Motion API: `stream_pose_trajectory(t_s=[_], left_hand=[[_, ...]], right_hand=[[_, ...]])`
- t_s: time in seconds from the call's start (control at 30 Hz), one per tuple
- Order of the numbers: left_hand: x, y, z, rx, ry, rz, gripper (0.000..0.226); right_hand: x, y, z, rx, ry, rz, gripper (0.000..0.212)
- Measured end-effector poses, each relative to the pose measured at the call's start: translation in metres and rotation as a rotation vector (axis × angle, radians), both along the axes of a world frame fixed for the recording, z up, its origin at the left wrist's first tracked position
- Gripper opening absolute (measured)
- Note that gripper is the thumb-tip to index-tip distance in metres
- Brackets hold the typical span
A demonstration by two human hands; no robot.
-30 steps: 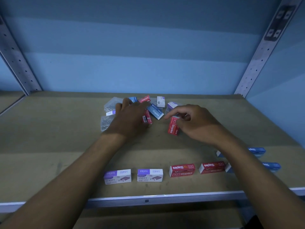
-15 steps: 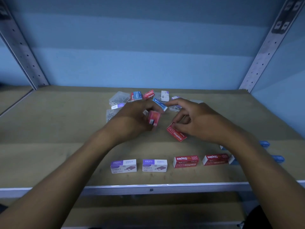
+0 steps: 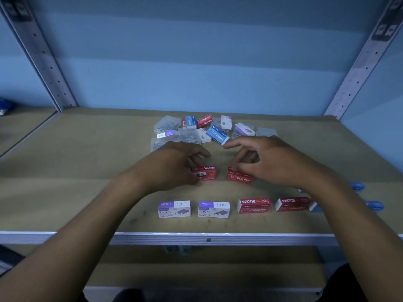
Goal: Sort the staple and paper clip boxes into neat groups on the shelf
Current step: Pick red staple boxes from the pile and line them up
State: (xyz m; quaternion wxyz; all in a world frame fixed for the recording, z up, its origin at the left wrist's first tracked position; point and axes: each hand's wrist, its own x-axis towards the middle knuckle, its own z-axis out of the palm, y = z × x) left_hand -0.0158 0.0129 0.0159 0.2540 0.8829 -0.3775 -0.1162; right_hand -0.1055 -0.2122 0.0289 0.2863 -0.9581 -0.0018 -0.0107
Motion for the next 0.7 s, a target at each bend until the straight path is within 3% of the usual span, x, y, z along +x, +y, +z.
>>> stream_pose_trajectory(t_s=[0.23, 0.5, 0.6, 0.67, 0.7], left_hand=[[-0.002, 0.009, 0.004, -0.071, -0.054, 0.024, 0.015], [0.000, 0.009, 0.002, -0.166, -0.221, -0.155, 0.038], [-0.002, 0.006, -0.001, -0.166, -0.230, 0.015, 0.033], [-0.006, 0.004, 0.000, -0.102, -0.129, 0.162, 0.012], [-0.008, 0.003, 0.001, -0.042, -0.065, 0.208, 0.017]], right_hand=[[-0.006, -0.012, 0.003, -0.037, 0.024, -0.048, 0.016], [-0.007, -0.014, 0.000, -0.094, 0.048, 0.008, 0.014], [-0.006, -0.014, -0.001, -0.106, 0.045, 0.014, 0.014], [-0.006, -0.014, -0.001, -0.104, 0.049, 0.018, 0.014], [-0.006, -0.014, -0.001, -0.099, 0.051, 0.018, 0.014]])
